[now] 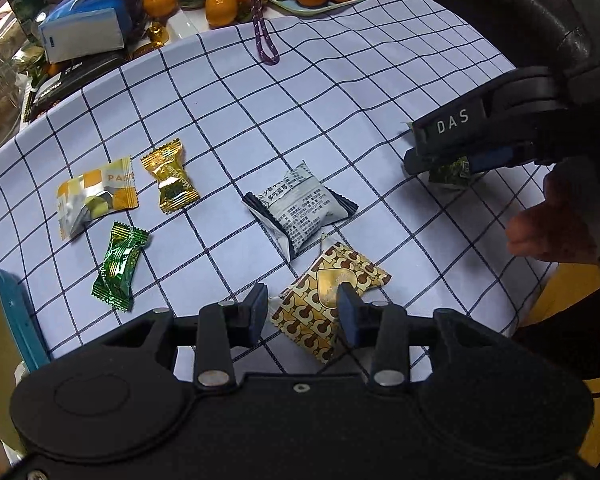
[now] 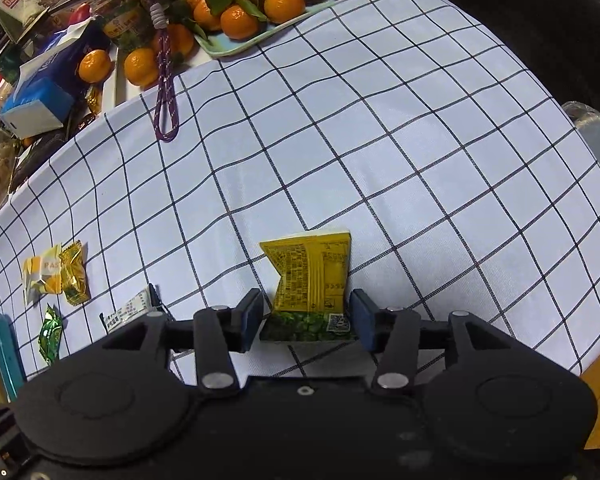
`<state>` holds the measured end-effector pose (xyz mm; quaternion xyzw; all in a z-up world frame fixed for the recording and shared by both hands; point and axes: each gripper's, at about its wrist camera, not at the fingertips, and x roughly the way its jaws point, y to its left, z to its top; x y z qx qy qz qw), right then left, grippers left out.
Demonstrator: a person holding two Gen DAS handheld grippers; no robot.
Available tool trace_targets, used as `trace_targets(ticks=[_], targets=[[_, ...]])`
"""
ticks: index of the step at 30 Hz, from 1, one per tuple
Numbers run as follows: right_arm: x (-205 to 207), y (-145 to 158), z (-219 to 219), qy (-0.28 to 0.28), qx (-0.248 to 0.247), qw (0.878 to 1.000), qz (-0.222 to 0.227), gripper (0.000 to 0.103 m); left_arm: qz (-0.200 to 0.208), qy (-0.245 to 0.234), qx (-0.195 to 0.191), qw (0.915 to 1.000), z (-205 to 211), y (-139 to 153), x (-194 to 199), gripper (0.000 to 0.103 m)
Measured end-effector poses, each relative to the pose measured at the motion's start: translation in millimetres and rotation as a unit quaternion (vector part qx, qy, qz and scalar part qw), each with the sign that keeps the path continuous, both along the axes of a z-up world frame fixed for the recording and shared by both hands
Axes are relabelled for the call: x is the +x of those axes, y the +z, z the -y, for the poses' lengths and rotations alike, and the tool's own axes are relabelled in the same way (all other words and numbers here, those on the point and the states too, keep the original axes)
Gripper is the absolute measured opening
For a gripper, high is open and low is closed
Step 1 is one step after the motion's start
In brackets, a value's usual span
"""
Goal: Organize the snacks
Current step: 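Grasp the brown heart-print packet with the left gripper while the right gripper holds the pea packet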
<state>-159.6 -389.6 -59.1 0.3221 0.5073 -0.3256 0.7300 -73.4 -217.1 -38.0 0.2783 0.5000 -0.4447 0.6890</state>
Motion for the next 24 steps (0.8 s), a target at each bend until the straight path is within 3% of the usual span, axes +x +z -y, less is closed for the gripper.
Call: trace_targets(ticks=[5,7,11,17,24], targets=[[-1,-1,-4,0.003,-0.011,1.0,0.005,0.059,0.0,-0.01,-0.004,0.9999,3,2,-3,0.048],[-3,-2,-1,-0.006,0.001,1.0,0.018,0.067,0.001,-0.016,-0.008,0.9999,3,4,-5,0.048],[-5,-2,3,-0.014,0.011,1.0,0.025,0.066,0.005,-0.026,-0.007,0.9996,3,4,-7,0.048],[-8,0,0,-0.021,-0.01,1.0,0.014,0.05,0.01,-0.036,-0.001,0.9993,4,2,-8,0.048],[-12,2,-1,-0.009,-0.012,1.0,0.013,0.043,0.02,-0.058,-0.006,0.9981,1,6,-10,0.048]])
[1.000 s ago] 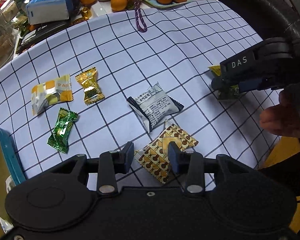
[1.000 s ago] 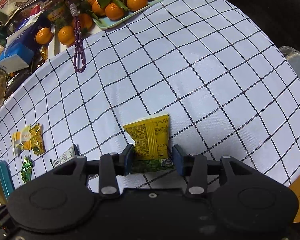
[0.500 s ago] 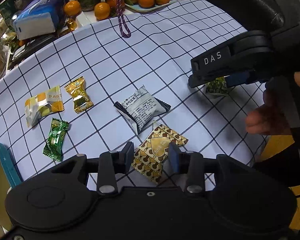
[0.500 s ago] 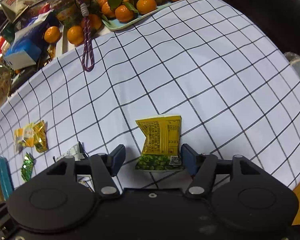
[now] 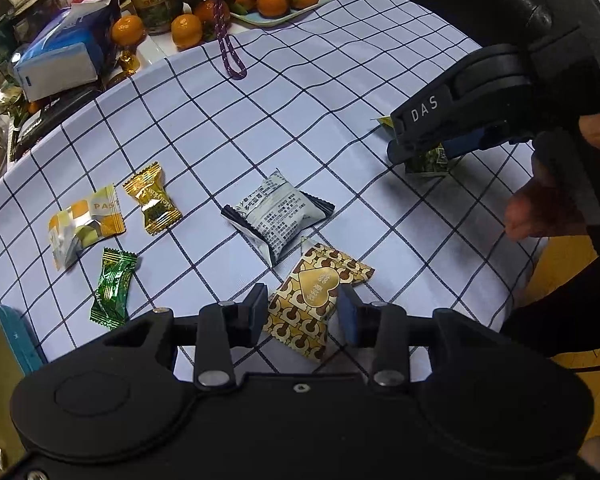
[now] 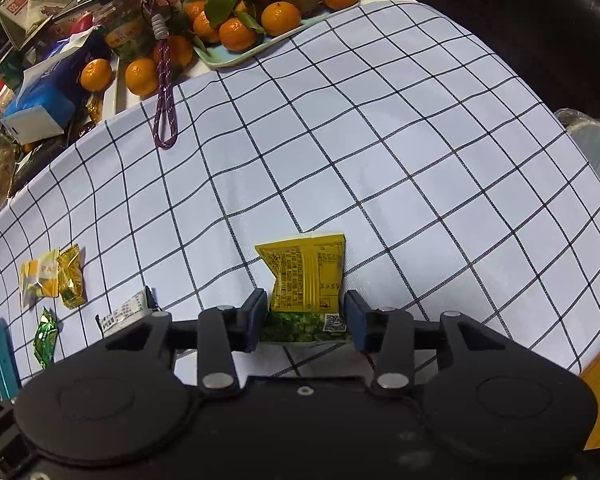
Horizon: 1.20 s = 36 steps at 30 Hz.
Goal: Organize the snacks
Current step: 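Grasp the brown heart-print packet with the left gripper while the right gripper holds the pea packet, then lift the heart-print packet with the left gripper while the right gripper lifts the pea packet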
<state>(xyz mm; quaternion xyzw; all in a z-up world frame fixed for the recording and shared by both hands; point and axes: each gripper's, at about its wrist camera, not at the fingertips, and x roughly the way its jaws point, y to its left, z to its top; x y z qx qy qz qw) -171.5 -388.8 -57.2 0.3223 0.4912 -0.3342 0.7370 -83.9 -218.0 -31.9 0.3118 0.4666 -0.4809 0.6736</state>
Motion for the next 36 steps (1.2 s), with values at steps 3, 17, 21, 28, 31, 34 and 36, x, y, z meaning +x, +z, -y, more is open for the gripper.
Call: trace_targets(ticks=[3,17,21,28,31,34,36], targets=[[-3,1,2,-0.006,0.003,1.0,0.001,0.042,0.005,-0.008,0.006,0.9999,0,-2,0,0.048],[-6,0,5,-0.009,0.013,1.0,-0.002,0.042,0.018,-0.01,0.021,0.9996,15,-15,-5,0.052],[-7,0,7,-0.012,0.021,1.0,0.0,0.042,-0.004,0.012,0.027,0.9995,20,-21,2,0.053],[-14,9,22,-0.037,0.049,0.998,0.018,0.042,-0.02,0.062,0.03,0.9974,25,-21,10,0.043],[-20,13,35,-0.065,0.073,0.995,0.031,0.042,-0.031,0.09,0.032,0.9949,23,-20,18,0.041],[-25,16,46,-0.095,0.093,0.99,0.04,0.041,-0.036,0.121,0.03,0.9915,19,-16,26,0.041],[-27,19,50,-0.108,0.095,0.989,0.04,0.041,-0.036,0.137,0.022,0.9897,15,-10,31,0.041]])
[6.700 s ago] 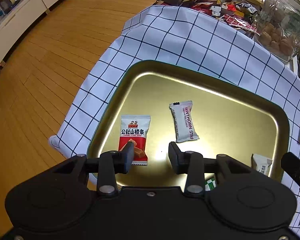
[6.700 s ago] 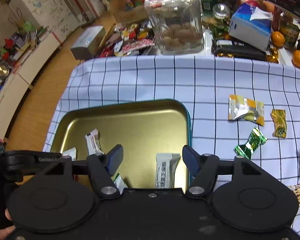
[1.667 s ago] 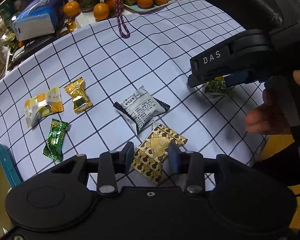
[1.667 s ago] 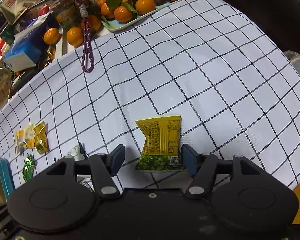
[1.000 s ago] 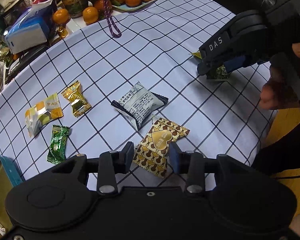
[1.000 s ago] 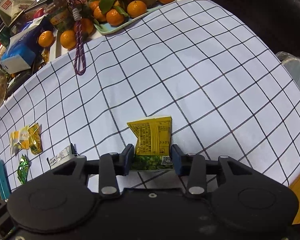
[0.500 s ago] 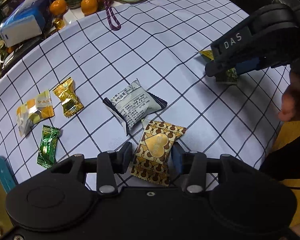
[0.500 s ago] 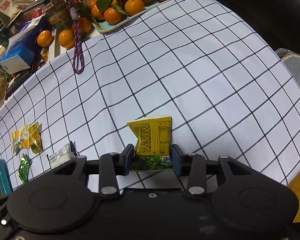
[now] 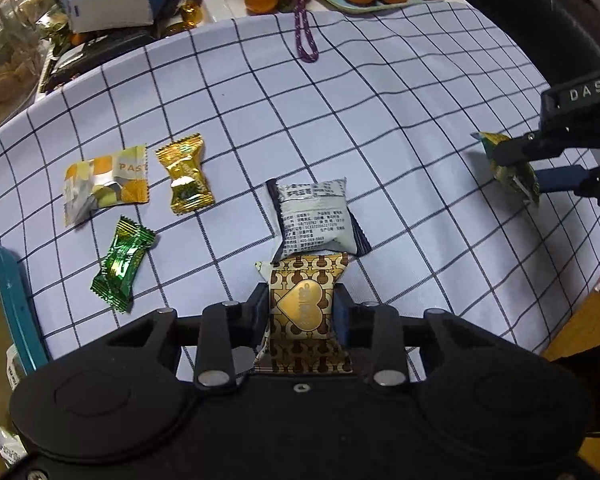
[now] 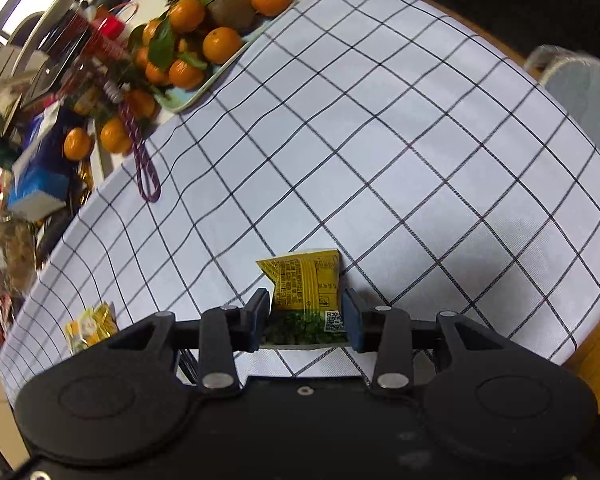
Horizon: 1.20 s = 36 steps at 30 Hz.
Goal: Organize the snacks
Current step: 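Lift the heart-print packet with the left gripper while the right gripper lifts the pea packet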
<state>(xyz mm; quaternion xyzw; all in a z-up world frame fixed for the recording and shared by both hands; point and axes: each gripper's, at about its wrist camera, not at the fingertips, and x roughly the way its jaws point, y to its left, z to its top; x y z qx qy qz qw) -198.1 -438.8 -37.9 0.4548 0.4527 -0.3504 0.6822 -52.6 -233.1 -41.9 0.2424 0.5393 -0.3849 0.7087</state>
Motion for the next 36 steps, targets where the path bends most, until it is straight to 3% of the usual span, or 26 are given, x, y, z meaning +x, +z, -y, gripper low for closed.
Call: trace_targets(ticks=[12,23,32,36], targets=[[15,14,-11,0.008,-0.056,0.998,-0.019,0.04,0.023,0.053,-0.045,0.9973,-22,36,20,0.041],[37,29,-32,0.03,-0.063,0.998,-0.001,0.039,0.036,0.108,-0.043,0.9926,-49,47,40,0.041],[46,-16,-50,0.091,-0.056,0.992,-0.066,0.037,0.052,0.094,-0.031,0.9937,-54,47,35,0.041],[51,-20,-49,0.077,-0.072,0.993,-0.059,0.041,0.052,0.09,-0.03,0.9941,-53,47,35,0.041]])
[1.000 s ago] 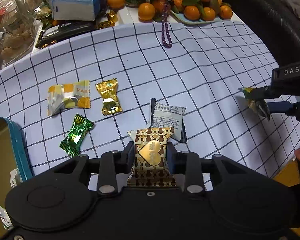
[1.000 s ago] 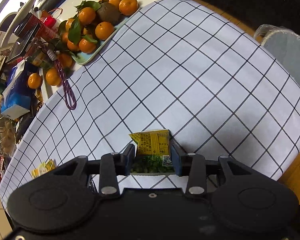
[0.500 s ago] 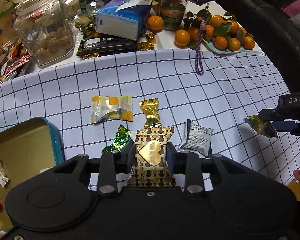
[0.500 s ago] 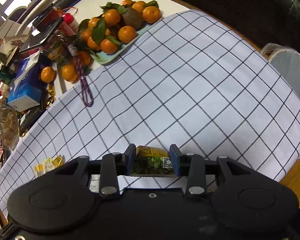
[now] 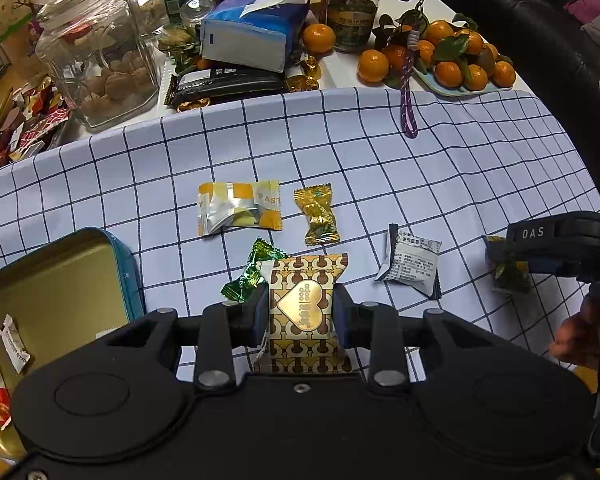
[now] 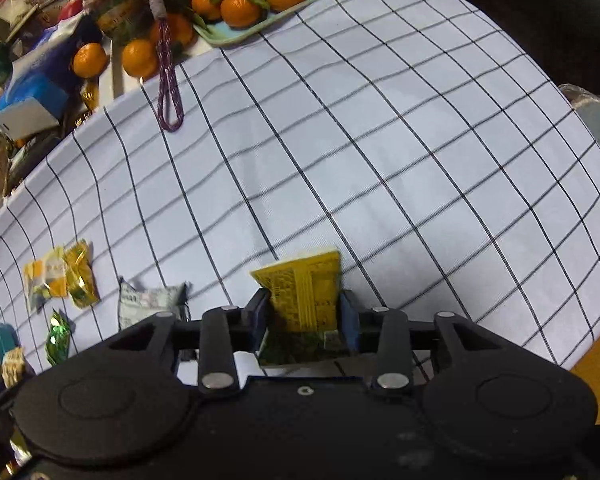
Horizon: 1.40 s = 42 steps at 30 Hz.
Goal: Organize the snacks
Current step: 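Lift the heart-print packet with the left gripper while the right gripper lifts the pea packet, then carry the heart-print packet and pea packet over the gold tray and release both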
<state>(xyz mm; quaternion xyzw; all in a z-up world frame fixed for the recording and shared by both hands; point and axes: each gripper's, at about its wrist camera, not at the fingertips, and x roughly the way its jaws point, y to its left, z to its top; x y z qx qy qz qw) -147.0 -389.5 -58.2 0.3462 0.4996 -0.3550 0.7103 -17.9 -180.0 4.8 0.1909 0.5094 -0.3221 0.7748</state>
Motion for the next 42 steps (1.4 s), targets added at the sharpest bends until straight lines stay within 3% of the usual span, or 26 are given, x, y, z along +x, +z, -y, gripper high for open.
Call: trace_targets(ticks=[6,10,22,32,42], targets=[[4,-3,4,-0.004,-0.014,1.0,-0.006,0.047,-0.008,0.005,0.002,1.0,1,-2,4,0.041],[7,1,3,-0.001,-0.018,1.0,-0.008,0.037,-0.006,0.011,0.002,0.9999,-1,-1,6,0.041],[27,53,-21,0.001,-0.03,0.997,0.066,0.036,0.008,0.082,0.006,0.9966,-31,9,31,0.041],[87,65,-96,0.085,-0.041,0.99,0.108,0.036,0.012,0.185,0.029,0.9822,-97,10,63,0.041],[130,74,-173,0.171,-0.011,0.976,0.136,0.036,-0.003,0.261,0.047,0.9642,-166,3,84,0.041]])
